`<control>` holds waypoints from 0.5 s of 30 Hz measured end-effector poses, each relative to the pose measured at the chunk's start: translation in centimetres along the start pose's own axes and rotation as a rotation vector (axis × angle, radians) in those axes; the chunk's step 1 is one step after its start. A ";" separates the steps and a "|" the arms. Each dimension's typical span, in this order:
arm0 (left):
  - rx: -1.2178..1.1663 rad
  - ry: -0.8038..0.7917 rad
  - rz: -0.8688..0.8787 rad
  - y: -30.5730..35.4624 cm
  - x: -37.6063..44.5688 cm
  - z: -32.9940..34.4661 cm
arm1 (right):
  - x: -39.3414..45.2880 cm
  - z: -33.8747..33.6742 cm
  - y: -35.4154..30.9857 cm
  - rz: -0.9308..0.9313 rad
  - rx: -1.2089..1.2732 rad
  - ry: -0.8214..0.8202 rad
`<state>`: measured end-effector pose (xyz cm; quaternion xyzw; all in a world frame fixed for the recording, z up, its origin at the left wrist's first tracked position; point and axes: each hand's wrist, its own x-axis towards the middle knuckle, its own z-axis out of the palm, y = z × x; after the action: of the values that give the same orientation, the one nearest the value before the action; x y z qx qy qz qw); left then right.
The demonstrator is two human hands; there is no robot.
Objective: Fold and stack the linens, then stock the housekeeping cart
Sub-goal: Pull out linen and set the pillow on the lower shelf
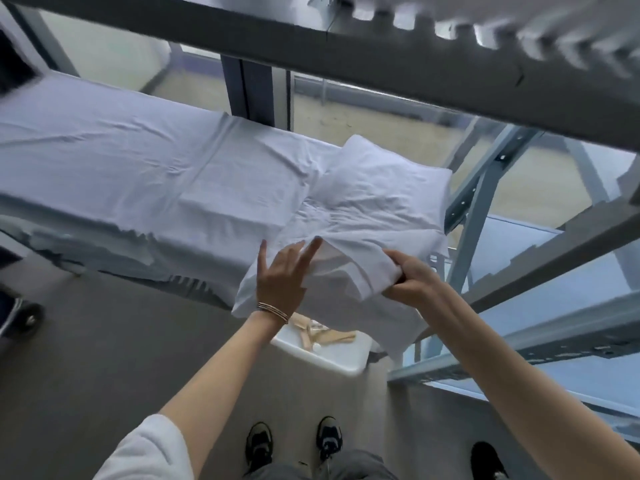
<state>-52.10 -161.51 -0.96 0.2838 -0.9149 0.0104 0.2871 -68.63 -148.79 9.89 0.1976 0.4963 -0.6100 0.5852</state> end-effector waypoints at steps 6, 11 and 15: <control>-0.037 0.014 -0.008 0.0 0.0 -1.1 | 0.6 -0.2 -1.7 0.027 -0.042 0.008; 0.024 -0.050 -0.050 -0.2 1.0 -3.1 | 1.3 -4.5 -1.6 0.053 -0.071 -0.057; 0.001 0.015 0.189 -0.5 5.3 -3.9 | 1.0 -3.5 -4.3 -0.047 -0.140 -0.029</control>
<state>-53.42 -163.96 5.07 0.1962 -0.9354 0.0399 0.2914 -73.96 -147.10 9.21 0.1357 0.5339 -0.5900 0.5902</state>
